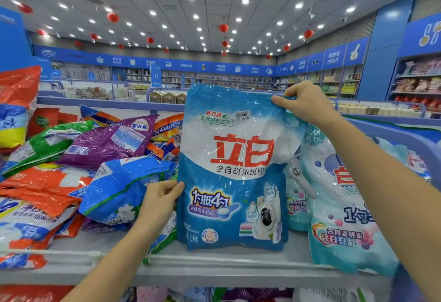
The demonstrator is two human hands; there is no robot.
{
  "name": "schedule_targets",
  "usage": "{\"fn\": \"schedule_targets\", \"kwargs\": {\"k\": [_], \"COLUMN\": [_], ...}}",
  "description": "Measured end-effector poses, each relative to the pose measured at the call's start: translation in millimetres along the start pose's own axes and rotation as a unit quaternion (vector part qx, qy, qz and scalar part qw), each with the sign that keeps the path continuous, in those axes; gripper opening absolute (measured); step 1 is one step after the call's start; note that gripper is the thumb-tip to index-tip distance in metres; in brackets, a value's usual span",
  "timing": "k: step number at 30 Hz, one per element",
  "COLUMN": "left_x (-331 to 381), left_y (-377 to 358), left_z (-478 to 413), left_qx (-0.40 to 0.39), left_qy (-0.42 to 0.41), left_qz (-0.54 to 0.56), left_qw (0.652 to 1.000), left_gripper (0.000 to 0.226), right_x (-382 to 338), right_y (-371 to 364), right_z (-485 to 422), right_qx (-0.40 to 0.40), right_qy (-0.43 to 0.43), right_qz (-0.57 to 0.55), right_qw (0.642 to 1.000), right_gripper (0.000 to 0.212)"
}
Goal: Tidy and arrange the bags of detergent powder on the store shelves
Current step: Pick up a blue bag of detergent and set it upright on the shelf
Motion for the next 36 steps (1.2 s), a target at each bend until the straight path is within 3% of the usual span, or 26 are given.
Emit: {"fn": "schedule_targets", "kwargs": {"k": [5, 8, 10, 12, 14, 17, 22, 29, 32, 36], "left_x": [7.2, 33.5, 51.5, 52.4, 40.5, 23.2, 22.6, 18.9, 20.6, 23.4], "left_y": [-17.5, -32.8, -45.5, -65.3, -80.0, -87.8, -94.7, -95.4, -94.0, -62.2], "left_z": [8.4, 27.3, 42.1, 48.0, 41.4, 21.9, -4.2, -9.6, -6.3, 4.3], "left_qx": [0.106, 0.181, 0.209, 0.173, 0.104, 0.017, -0.024, -0.017, -0.023, 0.012], "left_qy": [-0.009, -0.096, -0.255, -0.389, -0.437, -0.426, -0.409, -0.412, -0.410, -0.427], "left_qz": [-0.026, -0.084, -0.226, -0.374, -0.488, -0.588, -0.622, -0.626, -0.625, -0.580], "left_qw": [0.994, 0.975, 0.917, 0.824, 0.748, 0.687, 0.667, 0.662, 0.664, 0.693], "left_gripper": [0.023, 0.052, 0.071, 0.077, 0.082, 0.093, 0.094, 0.091, 0.090, 0.077], "right_x": [-18.3, -29.7, -24.6, -14.6, -10.0, -9.2, 3.4, -10.7, -23.6, -51.3], "right_y": [-16.5, -27.8, -33.8, -39.9, -45.0, -49.7, -52.4, -44.0, -40.4, -49.9], "right_z": [-6.6, -10.9, -13.3, -15.3, -17.6, -23.3, -29.5, -24.7, -11.2, 35.1], "right_qx": [0.041, 0.036, 0.031, 0.036, 0.039, 0.049, 0.076, 0.033, 0.036, 0.029], "right_qy": [0.067, 0.097, 0.081, 0.064, 0.053, 0.038, -0.017, -0.026, 0.028, 0.158], "right_qz": [0.131, 0.208, 0.210, 0.205, 0.220, 0.244, 0.255, 0.297, 0.296, 0.119], "right_qw": [0.988, 0.973, 0.974, 0.976, 0.973, 0.968, 0.964, 0.954, 0.954, 0.980], "right_gripper": [0.044, 0.046, 0.046, 0.048, 0.048, 0.044, 0.044, 0.048, 0.056, 0.031]}}
Point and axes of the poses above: each hand's wrist, its own z-axis away from the middle knuckle, its own y-axis out of the back of the hand, x = y × z, the point moved 2 cm from there along -z, towards the middle knuckle, and after that the axes turned 11 degrees about -z, right-handed, at the moved point
